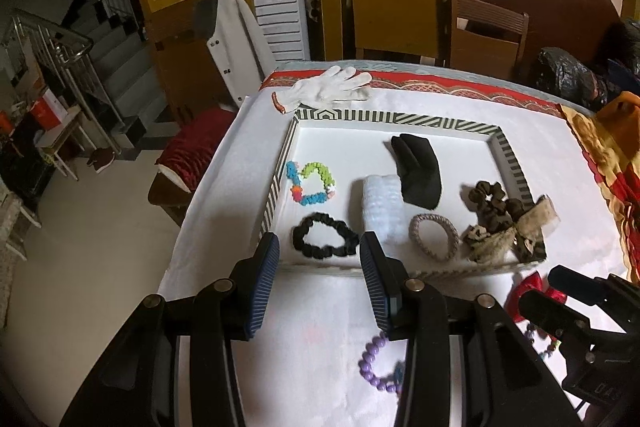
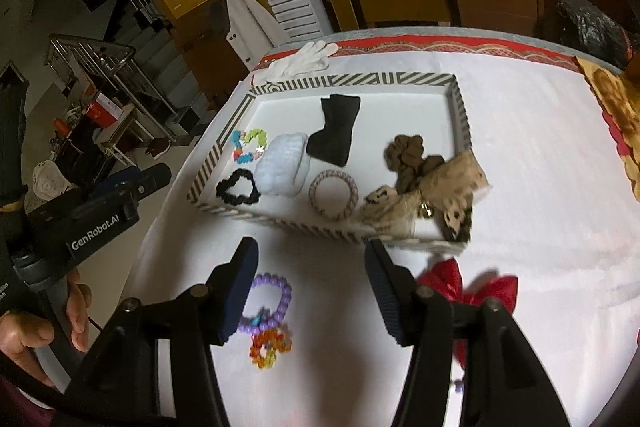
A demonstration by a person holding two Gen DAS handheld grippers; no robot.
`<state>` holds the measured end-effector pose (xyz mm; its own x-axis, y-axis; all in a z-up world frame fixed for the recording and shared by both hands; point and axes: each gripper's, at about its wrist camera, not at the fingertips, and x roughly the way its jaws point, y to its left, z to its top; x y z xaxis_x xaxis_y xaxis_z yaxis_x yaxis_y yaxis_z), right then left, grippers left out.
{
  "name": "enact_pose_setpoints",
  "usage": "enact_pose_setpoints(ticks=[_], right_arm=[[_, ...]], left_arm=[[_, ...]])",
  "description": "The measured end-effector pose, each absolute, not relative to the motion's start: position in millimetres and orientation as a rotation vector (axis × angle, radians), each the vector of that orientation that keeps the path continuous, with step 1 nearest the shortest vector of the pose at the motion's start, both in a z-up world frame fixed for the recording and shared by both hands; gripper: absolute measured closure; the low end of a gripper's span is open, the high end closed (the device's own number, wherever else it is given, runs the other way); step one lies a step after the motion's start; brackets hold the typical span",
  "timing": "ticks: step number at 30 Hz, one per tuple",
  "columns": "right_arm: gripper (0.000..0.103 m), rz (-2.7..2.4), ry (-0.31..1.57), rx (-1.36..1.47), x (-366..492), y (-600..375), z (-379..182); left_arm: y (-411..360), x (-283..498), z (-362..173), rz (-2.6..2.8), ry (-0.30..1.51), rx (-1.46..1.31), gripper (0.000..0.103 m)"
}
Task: Organize jewelry
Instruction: 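Withdraw both tools from the tray back above the remaining jewelry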
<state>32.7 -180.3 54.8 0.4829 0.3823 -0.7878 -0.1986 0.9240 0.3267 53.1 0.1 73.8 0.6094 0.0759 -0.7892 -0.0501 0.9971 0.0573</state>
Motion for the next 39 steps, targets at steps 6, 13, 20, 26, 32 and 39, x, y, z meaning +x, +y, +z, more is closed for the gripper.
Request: enact_pose_setpoints(ticks=[6, 13, 20, 26, 32, 39], right_arm=[[0.043, 0.349, 1.006, 0.191, 9, -187, 60], [0.041, 0.35, 1.003, 0.177, -15, -194, 65], [0.04, 0.358, 1.007, 0.167, -33, -196, 67], [0.039, 0.359, 1.006, 0.16, -47, -201, 67], [0.038, 0.355, 1.015, 0.147, -62, -208, 65], [0.037, 0.336, 1.042, 0.154, -78, -222, 52]], left_arm=[[-7, 29, 78, 0.076, 0.898, 0.038, 0.058], [-11, 5, 83, 0.076, 0.888, 0.033, 0.058], [-15, -13, 84, 0.077, 0.888, 0.031, 0.058], [-16, -26, 83, 0.073, 0.897, 0.017, 0.058], [-4, -38, 74, 0.055, 0.948, -0.035, 0.058], [16, -50, 57, 0.05, 1.016, -0.106, 0.058]])
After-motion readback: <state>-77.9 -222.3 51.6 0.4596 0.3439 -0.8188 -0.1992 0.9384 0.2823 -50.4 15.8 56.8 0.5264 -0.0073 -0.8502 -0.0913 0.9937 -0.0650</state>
